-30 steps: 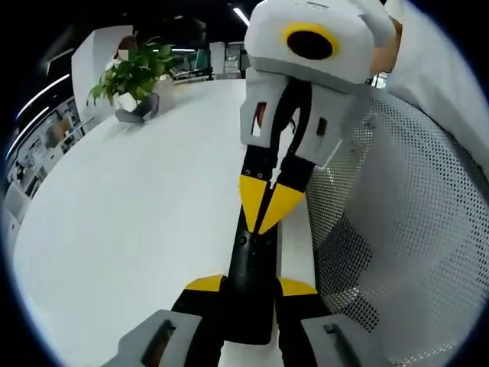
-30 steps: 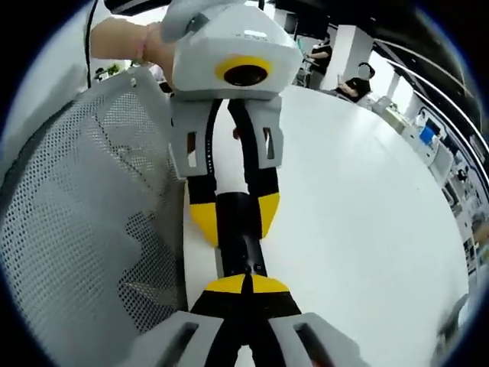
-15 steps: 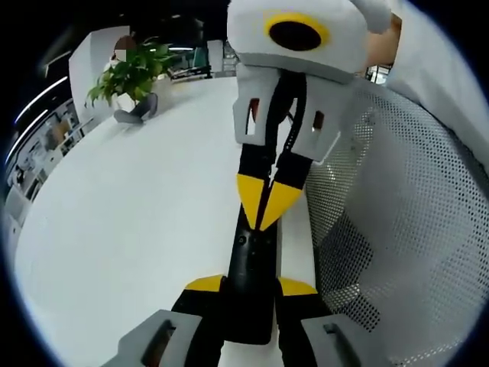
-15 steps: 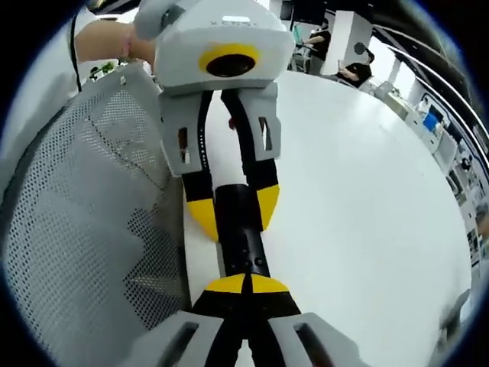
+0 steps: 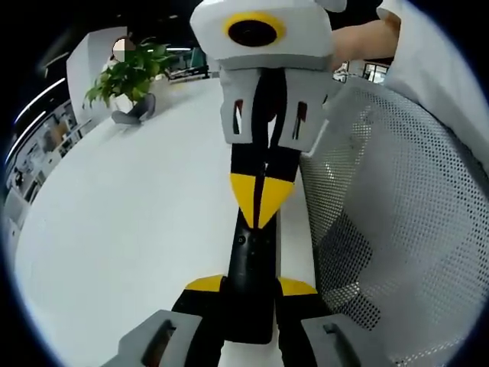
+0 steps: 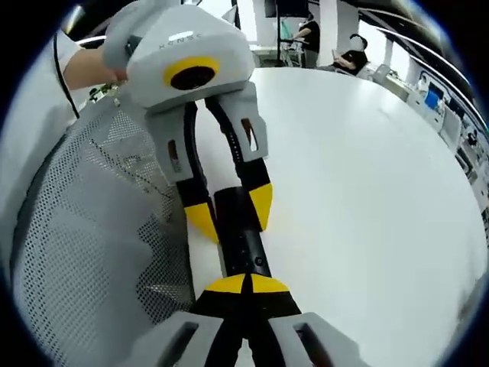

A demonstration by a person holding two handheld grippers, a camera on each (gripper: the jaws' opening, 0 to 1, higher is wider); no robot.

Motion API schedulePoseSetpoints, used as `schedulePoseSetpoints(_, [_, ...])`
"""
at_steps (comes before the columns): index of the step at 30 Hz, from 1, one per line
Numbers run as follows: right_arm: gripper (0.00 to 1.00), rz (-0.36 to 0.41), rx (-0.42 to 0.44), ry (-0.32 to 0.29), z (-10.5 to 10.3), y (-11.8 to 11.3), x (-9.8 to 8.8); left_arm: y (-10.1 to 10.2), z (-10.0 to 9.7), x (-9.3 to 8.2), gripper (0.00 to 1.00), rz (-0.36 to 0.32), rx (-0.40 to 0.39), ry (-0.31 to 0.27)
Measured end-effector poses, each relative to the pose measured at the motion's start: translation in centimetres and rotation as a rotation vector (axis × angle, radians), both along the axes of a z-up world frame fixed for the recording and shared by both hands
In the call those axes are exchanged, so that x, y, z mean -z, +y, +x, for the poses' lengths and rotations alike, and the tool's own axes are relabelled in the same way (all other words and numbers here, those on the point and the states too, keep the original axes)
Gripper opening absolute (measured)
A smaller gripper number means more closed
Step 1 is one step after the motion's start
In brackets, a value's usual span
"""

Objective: Press the specified remote control buttons in sequence, fully releasing each button before pressing the next.

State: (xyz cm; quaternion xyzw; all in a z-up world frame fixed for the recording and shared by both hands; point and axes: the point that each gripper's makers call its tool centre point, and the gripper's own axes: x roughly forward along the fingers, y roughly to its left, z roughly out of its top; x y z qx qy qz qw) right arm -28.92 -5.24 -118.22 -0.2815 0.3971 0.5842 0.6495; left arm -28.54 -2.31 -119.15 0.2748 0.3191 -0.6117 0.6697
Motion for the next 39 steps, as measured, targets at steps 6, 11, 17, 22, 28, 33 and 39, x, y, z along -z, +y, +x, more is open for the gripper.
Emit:
schedulePoseSetpoints(6, [0.0,-0.028,0.015,-0.007,0.2,-1.2,0.1,0.0,0.0,0.0,0.24,0.006,0.002,0.0])
schedulePoseSetpoints(11, [0.0,-0.049,-0.023,-0.042,0.1,-1.0,0.2,0.0,0.0,0.1,0.24,0.003,-0.002,0.0])
schedulePoseSetpoints(17, [0.0,-0.089,-0.021,-0.052,0.2,-0.9,0.4,0.0,0.0,0.1,0.24,0.017,0.003,-0.002])
schedulePoseSetpoints(22, [0.0,-0.031,0.044,-0.036,0.3,-1.0,0.3,0.0,0.0,0.2,0.24,0.018,0.001,-0.001])
schedulePoseSetpoints(28, [0.0,0.005,0.06,0.021,0.4,-1.1,0.0,-0.1,0.0,0.2,0.24,0.031,-0.004,0.003])
schedulePoseSetpoints(33, [0.0,-0.014,0.038,0.015,0.2,-1.4,0.0,0.0,0.0,0.1,0.24,0.025,-0.013,0.006])
schedulePoseSetpoints(39, [0.0,-0.013,0.052,0.011,0.1,-2.1,0.0,-0.1,0.0,0.2,0.24,0.026,-0.014,0.003])
